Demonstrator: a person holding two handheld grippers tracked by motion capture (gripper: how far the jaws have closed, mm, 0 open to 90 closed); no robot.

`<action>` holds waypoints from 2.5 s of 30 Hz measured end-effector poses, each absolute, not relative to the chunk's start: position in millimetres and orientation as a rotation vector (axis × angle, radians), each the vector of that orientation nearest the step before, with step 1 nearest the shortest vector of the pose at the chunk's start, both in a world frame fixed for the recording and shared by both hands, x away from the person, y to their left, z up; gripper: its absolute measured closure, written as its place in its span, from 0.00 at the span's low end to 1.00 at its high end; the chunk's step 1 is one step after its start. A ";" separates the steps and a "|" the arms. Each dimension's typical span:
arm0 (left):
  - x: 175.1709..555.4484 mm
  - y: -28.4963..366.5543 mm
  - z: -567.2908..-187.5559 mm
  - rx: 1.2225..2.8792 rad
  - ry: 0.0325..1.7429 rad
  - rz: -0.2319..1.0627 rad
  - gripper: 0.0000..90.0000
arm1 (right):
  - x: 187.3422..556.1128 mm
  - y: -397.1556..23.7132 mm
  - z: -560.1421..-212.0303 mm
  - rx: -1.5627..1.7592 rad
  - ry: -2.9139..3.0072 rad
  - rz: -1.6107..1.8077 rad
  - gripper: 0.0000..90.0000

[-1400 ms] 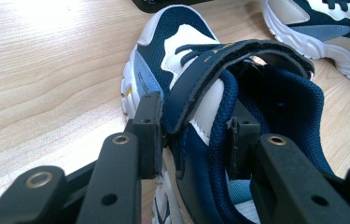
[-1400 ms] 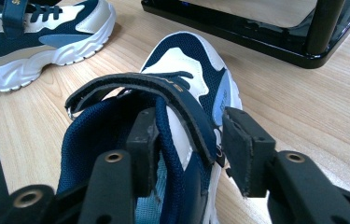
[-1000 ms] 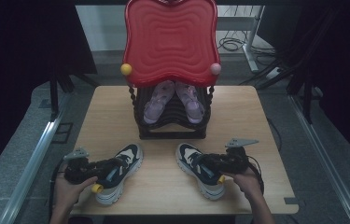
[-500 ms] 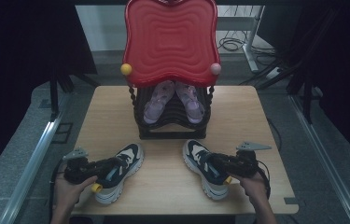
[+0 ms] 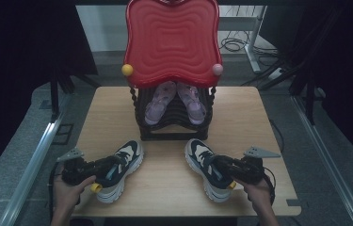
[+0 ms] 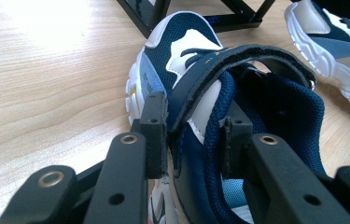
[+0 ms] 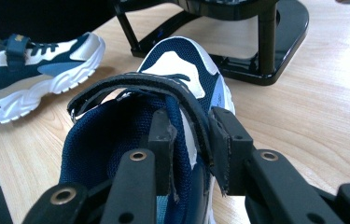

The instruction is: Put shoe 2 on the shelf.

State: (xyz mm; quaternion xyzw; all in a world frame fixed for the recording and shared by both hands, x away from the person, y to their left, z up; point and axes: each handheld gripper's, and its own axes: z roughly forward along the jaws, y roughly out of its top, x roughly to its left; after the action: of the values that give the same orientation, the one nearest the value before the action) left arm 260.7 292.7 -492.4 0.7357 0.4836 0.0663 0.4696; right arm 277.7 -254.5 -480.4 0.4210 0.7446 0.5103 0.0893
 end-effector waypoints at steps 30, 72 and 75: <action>253.2 314.3 -483.3 1.609 1.216 0.244 0.77 | 253.2 -287.0 -475.9 1.302 1.981 1.647 0.79; 291.3 323.5 -434.1 1.432 1.152 0.328 0.77 | 298.6 -324.1 -439.9 1.371 1.628 1.765 0.79; 296.9 323.6 -430.9 1.426 1.153 0.340 0.77 | 305.8 -324.1 -432.2 1.371 1.618 1.778 0.79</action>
State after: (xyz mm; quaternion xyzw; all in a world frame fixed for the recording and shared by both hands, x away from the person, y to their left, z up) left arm 296.9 323.6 -430.9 0.6140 0.4967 0.1463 0.5958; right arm 305.8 -324.1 -432.2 0.4869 0.5744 0.6312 0.1859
